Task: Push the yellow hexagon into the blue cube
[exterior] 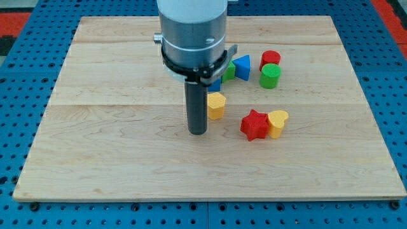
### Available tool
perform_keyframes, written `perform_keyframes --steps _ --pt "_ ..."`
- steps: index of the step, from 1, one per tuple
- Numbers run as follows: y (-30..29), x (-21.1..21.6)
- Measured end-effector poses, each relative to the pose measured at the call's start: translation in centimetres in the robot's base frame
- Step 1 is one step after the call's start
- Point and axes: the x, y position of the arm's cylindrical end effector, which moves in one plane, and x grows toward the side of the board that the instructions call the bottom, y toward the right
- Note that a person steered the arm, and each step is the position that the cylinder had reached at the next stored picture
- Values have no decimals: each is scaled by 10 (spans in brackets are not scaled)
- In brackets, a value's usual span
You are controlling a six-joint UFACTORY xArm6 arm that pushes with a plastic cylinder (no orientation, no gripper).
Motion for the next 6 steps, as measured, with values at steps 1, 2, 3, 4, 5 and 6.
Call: perform_keyframes --steps 1,2,3,4,5,6 --pt "31 0" --pt "39 -24" --pt "31 -46" --pt "21 -53" --pt "19 -29" --pt "-9 7"
